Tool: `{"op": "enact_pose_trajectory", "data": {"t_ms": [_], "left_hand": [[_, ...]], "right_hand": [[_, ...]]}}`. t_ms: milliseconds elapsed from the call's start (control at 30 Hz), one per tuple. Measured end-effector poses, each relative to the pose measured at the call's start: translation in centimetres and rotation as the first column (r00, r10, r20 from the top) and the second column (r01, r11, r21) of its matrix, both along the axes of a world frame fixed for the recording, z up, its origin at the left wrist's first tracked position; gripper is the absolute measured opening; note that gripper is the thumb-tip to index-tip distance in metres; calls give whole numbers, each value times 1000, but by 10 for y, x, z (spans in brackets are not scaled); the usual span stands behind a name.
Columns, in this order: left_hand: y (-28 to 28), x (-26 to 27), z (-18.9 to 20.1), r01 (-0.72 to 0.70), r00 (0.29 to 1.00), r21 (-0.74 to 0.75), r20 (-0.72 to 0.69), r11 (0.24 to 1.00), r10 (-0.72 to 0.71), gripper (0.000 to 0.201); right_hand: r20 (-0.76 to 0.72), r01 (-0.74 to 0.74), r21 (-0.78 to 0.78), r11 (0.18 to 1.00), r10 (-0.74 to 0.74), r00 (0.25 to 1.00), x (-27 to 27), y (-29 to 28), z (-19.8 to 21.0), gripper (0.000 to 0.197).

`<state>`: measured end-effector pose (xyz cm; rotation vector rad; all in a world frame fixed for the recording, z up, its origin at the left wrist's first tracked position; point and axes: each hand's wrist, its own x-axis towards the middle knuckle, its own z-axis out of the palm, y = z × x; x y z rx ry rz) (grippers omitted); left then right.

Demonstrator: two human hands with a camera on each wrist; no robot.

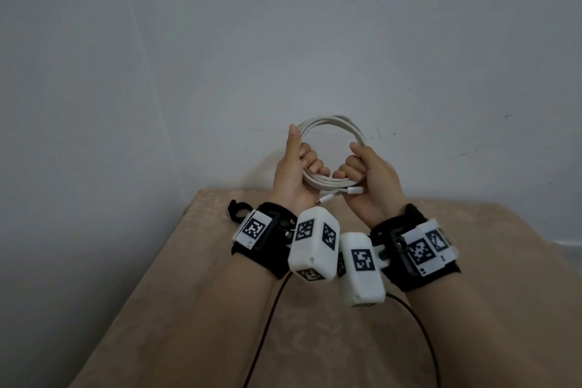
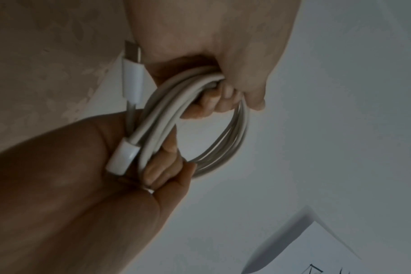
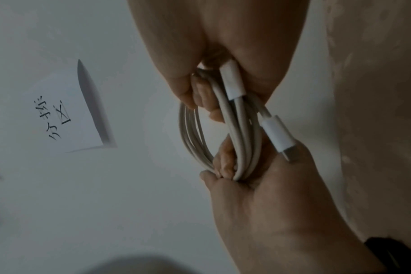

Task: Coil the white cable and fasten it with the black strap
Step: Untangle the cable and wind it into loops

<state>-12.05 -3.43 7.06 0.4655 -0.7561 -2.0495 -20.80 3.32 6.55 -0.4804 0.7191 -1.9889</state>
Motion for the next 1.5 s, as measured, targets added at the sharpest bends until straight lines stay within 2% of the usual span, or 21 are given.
{"op": "enact_pose_trajectory", "data": {"t_ms": [133,233,300,400,433,467,533,567,667,767,800,867,900,1167,1267,1333,1433,1500], "left_hand": [[1,1,-3,112,989,-68,101,991,-105,50],[-5,10,-3,211,957,-161,233,964,-171,49],[-8,21,1,218,928,-241,350,946,-125,39],[-12,30,8,113,892,-418,443,902,93,16],[-13,32,10,69,864,-513,460,856,206,21],[-15,33,12,38,816,-632,467,774,340,29],[-14,35,18,44,729,-843,394,536,560,25],[-12,36,22,87,711,-897,361,434,603,16],[-2,34,28,354,668,-894,446,274,596,2],[6,21,22,646,513,-762,482,50,710,25],[10,16,19,732,451,-681,505,19,736,34],[16,8,14,849,344,-529,567,10,749,44],[19,6,12,878,313,-479,587,9,747,46],[23,2,11,917,231,-395,628,49,743,39],[22,4,13,924,223,-379,633,46,741,29],[22,5,13,924,222,-379,638,50,738,33],[22,6,12,906,254,-418,654,61,712,32],[22,9,14,882,298,-465,678,78,672,31]], "right_hand": [[-72,90,0,996,-90,993,-5,5,2,36],[-103,80,3,997,-80,992,-10,8,4,34],[-124,56,20,998,-53,991,-14,10,5,35],[-164,33,52,998,-24,986,-17,10,5,36],[-173,36,61,997,-25,985,-17,10,4,36],[-176,45,72,996,-32,984,-16,9,3,36],[-170,70,92,993,-53,984,-16,8,1,36],[-163,83,99,992,-66,984,-16,8,0,35],[-152,123,106,987,-106,983,-18,9,0,34],[-156,156,113,981,-138,978,-22,10,2,33],[-151,162,115,980,-144,978,-23,10,2,32],[-132,168,122,978,-152,980,-24,10,3,32],[-119,168,126,978,-154,981,-25,10,3,33],[73,47,124,991,-56,996,-31,7,1,39],[107,-5,123,992,-8,994,-30,7,2,39],[113,-26,119,993,12,994,-30,6,2,38],[87,-65,141,988,53,995,-35,5,0,32],[20,-121,164,979,120,993,-36,7,1,28]]}}
